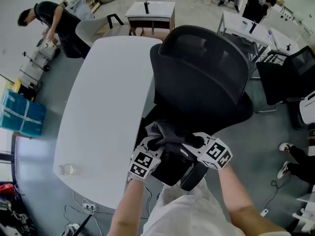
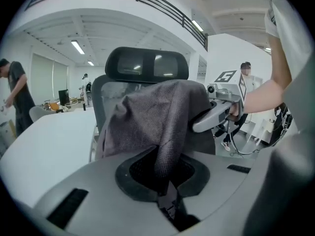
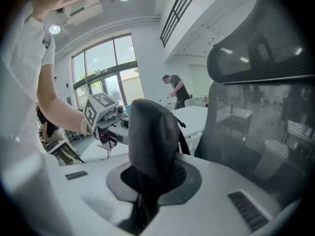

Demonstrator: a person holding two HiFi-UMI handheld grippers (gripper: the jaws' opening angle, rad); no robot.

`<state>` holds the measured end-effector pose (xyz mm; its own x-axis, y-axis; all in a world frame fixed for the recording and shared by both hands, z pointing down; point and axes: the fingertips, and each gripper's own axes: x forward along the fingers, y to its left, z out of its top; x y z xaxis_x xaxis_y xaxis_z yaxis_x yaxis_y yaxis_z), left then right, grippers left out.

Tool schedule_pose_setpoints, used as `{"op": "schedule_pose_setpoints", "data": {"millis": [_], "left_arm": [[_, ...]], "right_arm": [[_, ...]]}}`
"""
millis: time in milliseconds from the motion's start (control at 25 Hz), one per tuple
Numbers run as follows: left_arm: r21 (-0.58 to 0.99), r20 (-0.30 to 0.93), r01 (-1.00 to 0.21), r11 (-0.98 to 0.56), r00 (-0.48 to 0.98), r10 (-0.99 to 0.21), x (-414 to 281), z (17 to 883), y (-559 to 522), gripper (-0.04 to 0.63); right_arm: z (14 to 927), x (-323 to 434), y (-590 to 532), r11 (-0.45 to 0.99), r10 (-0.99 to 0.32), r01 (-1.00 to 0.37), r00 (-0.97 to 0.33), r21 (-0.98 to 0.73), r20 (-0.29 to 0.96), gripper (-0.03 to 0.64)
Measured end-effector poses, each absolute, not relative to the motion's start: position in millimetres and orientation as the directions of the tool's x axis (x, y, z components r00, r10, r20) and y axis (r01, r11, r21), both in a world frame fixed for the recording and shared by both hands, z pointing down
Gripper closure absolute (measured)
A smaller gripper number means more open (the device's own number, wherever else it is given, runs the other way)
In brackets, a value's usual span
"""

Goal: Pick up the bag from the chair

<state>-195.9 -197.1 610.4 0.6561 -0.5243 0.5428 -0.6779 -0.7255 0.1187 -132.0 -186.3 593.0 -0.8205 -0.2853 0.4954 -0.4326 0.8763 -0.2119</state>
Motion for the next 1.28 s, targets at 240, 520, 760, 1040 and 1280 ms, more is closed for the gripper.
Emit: {"op": "schedule_pose_setpoints", "data": {"millis": [240, 520, 760, 1040, 1280], "left_arm": [[0.121, 0.533, -0.708, -0.696, 0.638, -0.556, -192, 558, -206, 0.549], [0.07, 0.478, -0.717, -0.694, 0.635, -0.608, -188, 496, -223, 0.552], [0.061, 0.45, -0.729, -0.682, 0.63, -0.633, -185, 461, -232, 0.552], [0.045, 0.434, -0.74, -0.671, 0.619, -0.654, -181, 424, -239, 0.555], [0.02, 0.411, -0.741, -0.671, 0.618, -0.67, -178, 398, -237, 0.558]], "right_arm": [[544, -127, -194, 0.871, -0.33, -0.446, -0.841, -0.206, 0.429, 0.566], [482, -122, -210, 0.883, -0.371, -0.442, -0.862, -0.156, 0.344, 0.566], [446, -118, -220, 0.89, -0.396, -0.443, -0.87, -0.112, 0.294, 0.566], [410, -112, -227, 0.893, -0.405, -0.438, -0.882, -0.101, 0.242, 0.566], [384, -109, -225, 0.897, -0.407, -0.431, -0.891, -0.096, 0.2, 0.566]]}}
